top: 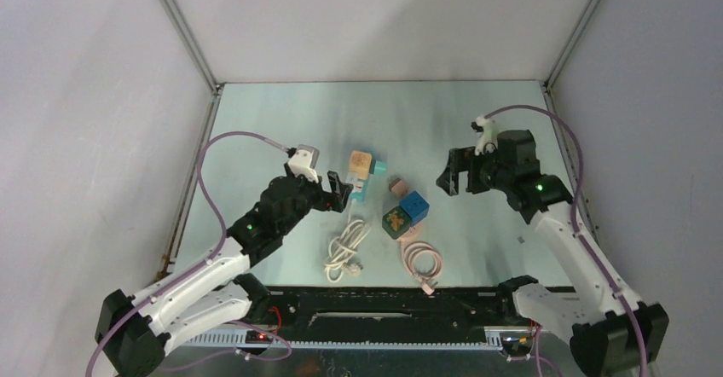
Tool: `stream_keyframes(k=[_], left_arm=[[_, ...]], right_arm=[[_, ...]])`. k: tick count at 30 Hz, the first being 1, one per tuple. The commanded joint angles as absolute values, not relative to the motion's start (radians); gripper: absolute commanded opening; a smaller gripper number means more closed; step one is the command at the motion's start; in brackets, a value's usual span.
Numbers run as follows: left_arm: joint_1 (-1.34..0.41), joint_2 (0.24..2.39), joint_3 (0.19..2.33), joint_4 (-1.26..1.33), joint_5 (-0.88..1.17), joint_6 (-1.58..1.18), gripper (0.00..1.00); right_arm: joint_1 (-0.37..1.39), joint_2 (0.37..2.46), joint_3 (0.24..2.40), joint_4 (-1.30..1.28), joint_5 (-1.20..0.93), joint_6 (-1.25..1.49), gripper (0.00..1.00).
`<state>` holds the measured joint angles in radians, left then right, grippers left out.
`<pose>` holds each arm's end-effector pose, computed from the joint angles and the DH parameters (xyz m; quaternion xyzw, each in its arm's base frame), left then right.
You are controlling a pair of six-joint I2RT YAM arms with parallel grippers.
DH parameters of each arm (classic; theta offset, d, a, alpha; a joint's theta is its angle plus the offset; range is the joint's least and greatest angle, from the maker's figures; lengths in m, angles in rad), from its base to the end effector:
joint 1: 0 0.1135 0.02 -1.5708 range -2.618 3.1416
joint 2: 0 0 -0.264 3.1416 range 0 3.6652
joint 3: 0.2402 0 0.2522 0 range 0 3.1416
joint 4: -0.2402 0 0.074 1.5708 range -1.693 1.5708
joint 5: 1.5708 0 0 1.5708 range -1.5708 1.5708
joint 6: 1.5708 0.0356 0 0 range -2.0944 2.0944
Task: Insert the plug
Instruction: Move the socket to the center of the board.
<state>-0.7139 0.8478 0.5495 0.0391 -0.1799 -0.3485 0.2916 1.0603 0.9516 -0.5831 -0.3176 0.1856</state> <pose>0.1572 -0.1278 0.2689 0.0896 0.7862 -0.2463 0.5597 0.2114 0.0751 0.3081 -0.1145 0.8888 0.2383 0.3744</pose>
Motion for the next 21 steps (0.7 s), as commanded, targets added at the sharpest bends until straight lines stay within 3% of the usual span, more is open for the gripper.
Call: stream_keyframes(k=[1,21], left_arm=[[-0.694,0.842,0.573,-0.027,-0.220,-0.313,0.94],[-0.680,1.029,0.637,-0.089,-0.175,-0.314,0.93]], right_arm=[[0.247,0.936,0.892,-0.509,-0.267,0.211,0.99],[0.136,0.903,0.708,-0.401,-0.457,0.282,1.00]])
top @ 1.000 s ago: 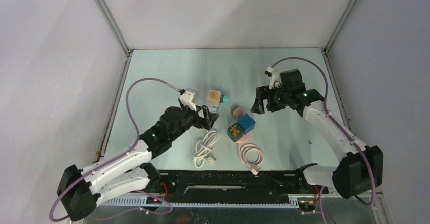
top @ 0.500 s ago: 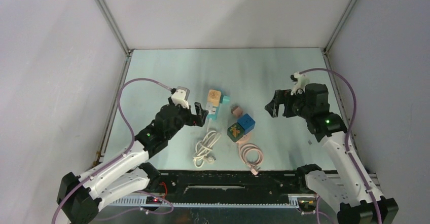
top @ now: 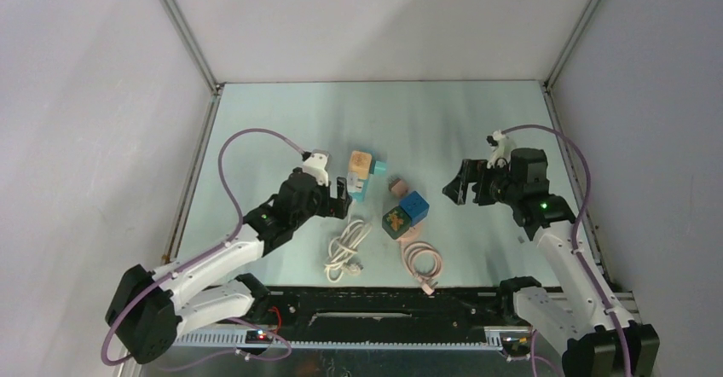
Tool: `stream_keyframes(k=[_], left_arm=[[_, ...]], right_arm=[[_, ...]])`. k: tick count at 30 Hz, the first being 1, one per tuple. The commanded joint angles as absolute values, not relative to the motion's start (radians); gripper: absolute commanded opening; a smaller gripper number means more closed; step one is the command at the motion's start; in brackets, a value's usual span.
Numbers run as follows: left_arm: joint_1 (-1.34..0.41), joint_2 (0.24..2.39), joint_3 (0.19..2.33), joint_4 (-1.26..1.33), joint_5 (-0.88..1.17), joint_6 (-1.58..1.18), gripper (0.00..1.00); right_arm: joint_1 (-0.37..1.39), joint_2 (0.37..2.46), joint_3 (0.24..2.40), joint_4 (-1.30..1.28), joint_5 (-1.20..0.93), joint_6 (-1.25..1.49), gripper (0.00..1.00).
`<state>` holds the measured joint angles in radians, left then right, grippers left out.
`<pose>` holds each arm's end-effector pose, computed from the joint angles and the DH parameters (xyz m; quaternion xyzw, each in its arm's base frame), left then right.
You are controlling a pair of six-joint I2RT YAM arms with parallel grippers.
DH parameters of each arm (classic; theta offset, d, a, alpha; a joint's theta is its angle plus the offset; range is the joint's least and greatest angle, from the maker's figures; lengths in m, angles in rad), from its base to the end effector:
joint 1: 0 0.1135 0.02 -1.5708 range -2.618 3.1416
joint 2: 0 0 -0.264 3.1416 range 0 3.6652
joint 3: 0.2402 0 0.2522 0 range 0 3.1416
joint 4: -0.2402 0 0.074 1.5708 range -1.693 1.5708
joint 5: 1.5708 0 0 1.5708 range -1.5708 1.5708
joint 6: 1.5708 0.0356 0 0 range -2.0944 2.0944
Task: Insert the plug
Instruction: Move the socket to the center of the board.
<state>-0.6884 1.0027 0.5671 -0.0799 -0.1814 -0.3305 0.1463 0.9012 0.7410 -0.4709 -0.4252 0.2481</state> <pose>0.1741 -0.1349 0.2333 0.1083 0.8548 -0.1762 0.4759 0.1893 0.0427 0.2779 -0.0511 0.8753 0.2712 0.3971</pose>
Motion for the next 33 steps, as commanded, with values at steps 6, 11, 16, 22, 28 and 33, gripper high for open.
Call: stream_keyframes(k=[6,11,16,22,28,33], left_arm=[[-0.665,1.070,0.649,-0.080,-0.182,-0.323,0.95],[-0.638,1.087,0.659,-0.033,-0.218,-0.339,0.99],[-0.611,1.125,0.708,-0.023,-0.194,-0.354,1.00],[-0.602,1.263,0.854,-0.109,-0.140,-0.335,1.00],[-0.602,1.360,0.932,-0.155,-0.114,-0.336,0.99],[-0.603,1.367,0.913,-0.152,-0.072,-0.331,0.96]], right_arm=[[0.115,0.859,0.670,-0.380,-0.462,0.301,1.00],[0.096,0.827,0.654,-0.378,-0.464,0.313,1.00],[0.092,0.816,0.637,-0.375,-0.455,0.318,0.99],[0.091,0.831,0.607,-0.340,-0.491,0.343,1.00],[0.091,0.868,0.604,-0.334,-0.529,0.331,1.00],[0.092,0.910,0.604,-0.337,-0.563,0.316,0.99]])
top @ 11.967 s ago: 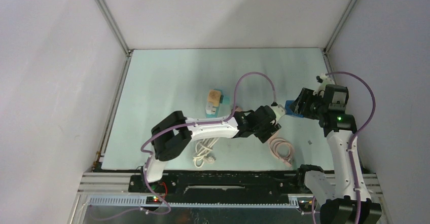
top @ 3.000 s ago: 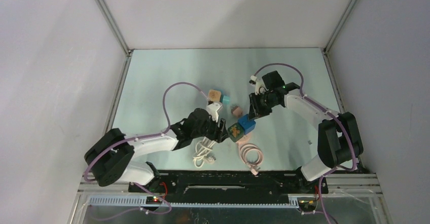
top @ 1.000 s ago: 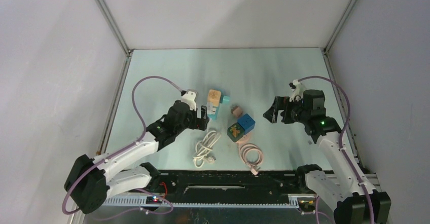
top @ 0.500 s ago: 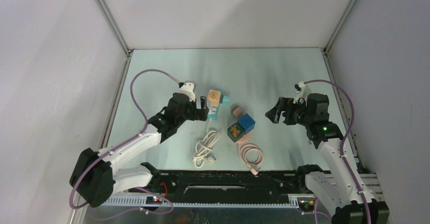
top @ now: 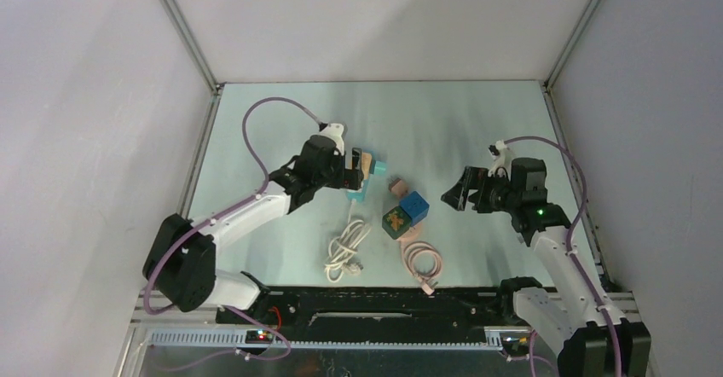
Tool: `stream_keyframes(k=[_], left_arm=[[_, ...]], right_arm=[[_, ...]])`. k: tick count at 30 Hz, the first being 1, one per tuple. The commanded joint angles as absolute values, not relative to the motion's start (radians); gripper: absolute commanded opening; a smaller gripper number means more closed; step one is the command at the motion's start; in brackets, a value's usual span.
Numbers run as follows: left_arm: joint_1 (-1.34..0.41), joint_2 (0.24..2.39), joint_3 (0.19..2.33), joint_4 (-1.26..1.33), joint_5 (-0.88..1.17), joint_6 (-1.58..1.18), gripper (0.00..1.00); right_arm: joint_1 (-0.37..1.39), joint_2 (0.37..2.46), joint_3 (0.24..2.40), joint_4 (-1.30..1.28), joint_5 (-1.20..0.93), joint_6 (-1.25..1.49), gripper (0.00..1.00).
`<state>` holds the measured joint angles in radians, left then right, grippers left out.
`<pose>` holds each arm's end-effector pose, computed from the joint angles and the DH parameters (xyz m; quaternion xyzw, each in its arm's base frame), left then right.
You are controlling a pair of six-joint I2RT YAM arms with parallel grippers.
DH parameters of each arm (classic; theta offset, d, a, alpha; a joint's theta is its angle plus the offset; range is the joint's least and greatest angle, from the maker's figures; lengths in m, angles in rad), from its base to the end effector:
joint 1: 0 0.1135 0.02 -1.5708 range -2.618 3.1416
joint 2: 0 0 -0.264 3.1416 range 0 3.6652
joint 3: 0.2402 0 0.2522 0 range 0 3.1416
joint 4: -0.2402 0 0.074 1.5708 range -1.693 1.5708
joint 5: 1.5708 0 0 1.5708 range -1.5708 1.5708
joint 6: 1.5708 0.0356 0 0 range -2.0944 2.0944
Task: Insert the plug
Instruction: Move the socket to the center of the board.
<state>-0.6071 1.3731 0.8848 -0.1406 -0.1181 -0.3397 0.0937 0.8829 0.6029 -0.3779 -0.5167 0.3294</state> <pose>0.2497 -0.1683 0.2461 0.0921 0.8852 -0.1597 0.4271 0.1850 0.0350 0.2433 -0.0098 0.8751 0.3137 0.3685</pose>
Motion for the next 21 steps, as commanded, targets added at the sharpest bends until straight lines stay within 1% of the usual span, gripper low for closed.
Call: stream_keyframes(k=[1,7,10,13,18,21], left_arm=[[-0.603,1.357,0.901,-0.150,-0.060,-0.330,0.95],[-0.612,1.261,0.820,-0.125,-0.008,-0.328,0.92],[-0.619,1.216,0.784,-0.122,0.067,-0.335,0.90],[-0.641,1.182,0.738,-0.061,0.145,-0.351,0.89],[-0.700,1.207,0.715,0.059,0.277,-0.419,0.89],[-0.740,1.251,0.710,0.127,0.285,-0.461,0.88]], right_arm=[[0.096,0.921,0.604,-0.339,-0.575,0.317,0.99],[0.161,0.991,0.604,-0.328,-0.572,0.315,0.99],[0.204,1.020,0.604,-0.304,-0.581,0.338,0.99],[0.254,1.049,0.604,-0.281,-0.576,0.360,0.98],[0.264,1.068,0.577,-0.207,-0.619,0.421,0.98],[0.250,1.069,0.574,-0.212,-0.611,0.428,0.98]])
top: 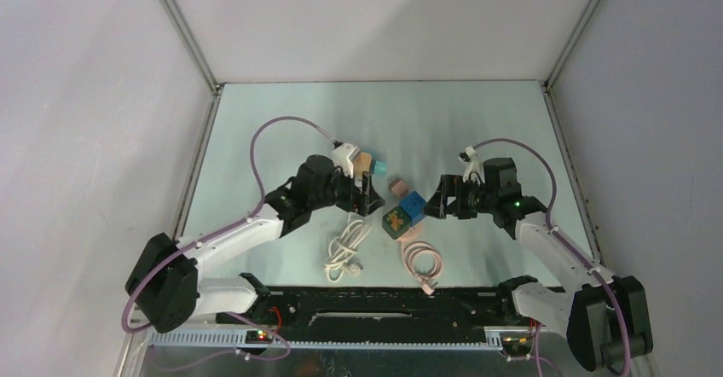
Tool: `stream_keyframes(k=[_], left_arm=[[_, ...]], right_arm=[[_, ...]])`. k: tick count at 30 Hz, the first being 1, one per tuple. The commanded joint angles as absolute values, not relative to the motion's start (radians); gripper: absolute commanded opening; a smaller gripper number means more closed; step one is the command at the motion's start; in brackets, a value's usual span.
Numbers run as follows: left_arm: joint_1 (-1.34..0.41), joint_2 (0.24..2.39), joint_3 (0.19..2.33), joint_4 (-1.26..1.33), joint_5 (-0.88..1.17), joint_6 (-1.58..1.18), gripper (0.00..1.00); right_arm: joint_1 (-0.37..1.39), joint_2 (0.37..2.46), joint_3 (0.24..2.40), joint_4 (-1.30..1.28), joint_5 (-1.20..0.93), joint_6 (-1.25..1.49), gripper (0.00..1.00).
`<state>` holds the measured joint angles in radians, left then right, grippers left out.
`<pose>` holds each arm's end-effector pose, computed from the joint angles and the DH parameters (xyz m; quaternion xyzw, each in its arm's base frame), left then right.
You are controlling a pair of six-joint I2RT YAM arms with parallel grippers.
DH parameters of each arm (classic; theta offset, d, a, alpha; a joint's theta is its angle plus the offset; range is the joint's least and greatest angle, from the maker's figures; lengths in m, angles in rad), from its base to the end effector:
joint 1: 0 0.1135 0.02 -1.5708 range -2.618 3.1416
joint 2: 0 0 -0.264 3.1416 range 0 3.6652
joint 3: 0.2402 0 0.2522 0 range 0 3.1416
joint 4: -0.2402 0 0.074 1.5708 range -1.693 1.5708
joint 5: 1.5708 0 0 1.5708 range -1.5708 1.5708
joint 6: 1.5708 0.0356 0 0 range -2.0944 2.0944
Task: Insert the plug
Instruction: Move the socket to the center of the board, then pick up the plug from the center of the board.
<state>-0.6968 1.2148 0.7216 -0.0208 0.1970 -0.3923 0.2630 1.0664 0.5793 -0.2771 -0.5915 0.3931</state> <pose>0.2003 -0.1767 0.2443 0.1794 0.8420 -0.3325 0.3851 0.1993 0.0742 0.2113 -0.0569 0.8854 0.3747 0.2690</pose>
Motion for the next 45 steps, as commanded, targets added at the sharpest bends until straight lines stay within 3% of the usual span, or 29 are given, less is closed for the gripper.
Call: stream_keyframes(k=[1,14,25,33,39,45], left_arm=[[-0.749,1.270,0.711,0.141,0.287,-0.477,0.88],[-0.890,1.488,0.741,0.330,0.359,-0.616,0.85],[-1.015,1.699,0.941,0.402,0.332,-0.681,0.84],[-0.927,1.655,1.058,0.143,0.114,-0.546,0.89],[-0.850,1.705,1.176,-0.082,-0.110,-0.729,0.88],[-0.836,1.908,1.455,-0.384,-0.286,-0.924,0.86]], right_arm=[[0.240,1.066,0.574,-0.213,-0.618,0.433,0.98],[0.115,1.004,0.545,-0.233,-0.673,0.450,0.95],[0.051,0.936,0.559,-0.310,-0.621,0.405,0.95],[0.046,0.911,0.587,-0.371,-0.553,0.359,0.95],[0.040,0.929,0.588,-0.355,-0.530,0.353,0.96],[0.032,0.951,0.588,-0.332,-0.537,0.346,0.96]])
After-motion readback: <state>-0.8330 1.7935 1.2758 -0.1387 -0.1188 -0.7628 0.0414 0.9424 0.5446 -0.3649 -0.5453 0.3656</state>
